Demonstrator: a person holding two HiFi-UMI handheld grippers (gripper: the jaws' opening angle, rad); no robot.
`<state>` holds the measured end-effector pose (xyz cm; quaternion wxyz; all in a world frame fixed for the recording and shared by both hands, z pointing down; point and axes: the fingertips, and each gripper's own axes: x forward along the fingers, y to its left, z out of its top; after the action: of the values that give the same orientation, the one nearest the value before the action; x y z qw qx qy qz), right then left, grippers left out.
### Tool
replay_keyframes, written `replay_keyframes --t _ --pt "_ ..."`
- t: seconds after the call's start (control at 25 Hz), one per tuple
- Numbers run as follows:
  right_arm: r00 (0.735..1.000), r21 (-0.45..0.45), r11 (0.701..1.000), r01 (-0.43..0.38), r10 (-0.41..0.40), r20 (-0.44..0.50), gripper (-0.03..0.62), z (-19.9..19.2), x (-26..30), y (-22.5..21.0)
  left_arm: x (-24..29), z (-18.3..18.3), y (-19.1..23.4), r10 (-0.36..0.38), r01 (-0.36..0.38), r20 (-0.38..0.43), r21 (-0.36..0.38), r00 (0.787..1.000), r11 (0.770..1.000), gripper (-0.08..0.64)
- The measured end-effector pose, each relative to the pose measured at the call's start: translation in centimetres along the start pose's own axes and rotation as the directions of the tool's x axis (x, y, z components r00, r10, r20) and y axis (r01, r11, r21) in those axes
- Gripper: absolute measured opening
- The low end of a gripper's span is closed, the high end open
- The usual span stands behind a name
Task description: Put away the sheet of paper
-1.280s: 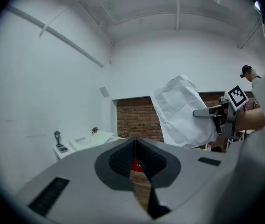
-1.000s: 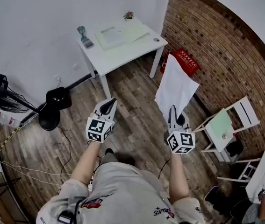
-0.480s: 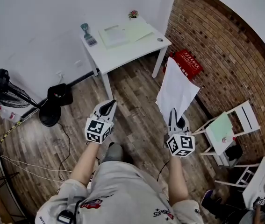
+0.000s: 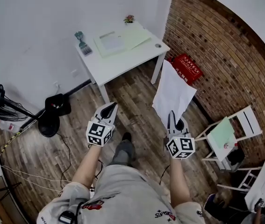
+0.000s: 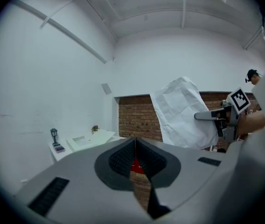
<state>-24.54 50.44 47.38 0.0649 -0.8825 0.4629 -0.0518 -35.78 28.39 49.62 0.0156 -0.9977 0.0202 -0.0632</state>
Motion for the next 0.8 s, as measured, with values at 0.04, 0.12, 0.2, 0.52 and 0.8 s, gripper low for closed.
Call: replay_keyframes --t 0.04,0.12,0.2,0.52,0.8 --pt "1.0 0.0 1.0 -0.003 0.003 0.0 -0.004 0.1 1.3 -0.5 1.4 0.0 0.7 -0.004 0.004 -0.001 0.0 1.0 1.0 0.025" --pt "1.0 -0.001 1.0 -0.008 0.008 -0.008 -0.003 0.4 4.3 -1.5 4.5 0.0 2.4 -0.011 0.01 -0.007 -0.006 1.0 1.0 0.025" --pt "1.0 -0.004 1.0 -0.009 0.009 -0.027 -0.003 0.6 7.6 -2.4 7.5 0.0 4.2 -0.016 0.016 -0.015 -0.017 1.0 1.0 0.025" --pt "0.998 -0.017 1.0 -0.02 0.019 -0.058 -0.003 2.5 21.5 -5.6 18.9 1.9 13.2 -0.023 0.023 -0.033 0.01 0.999 1.0 0.025" --pt "0.995 -0.019 0.997 -0.075 0.073 -0.062 -0.002 3.8 32.1 -6.2 24.7 3.5 20.8 0.026 -0.025 -0.035 0.015 0.999 1.0 0.025"
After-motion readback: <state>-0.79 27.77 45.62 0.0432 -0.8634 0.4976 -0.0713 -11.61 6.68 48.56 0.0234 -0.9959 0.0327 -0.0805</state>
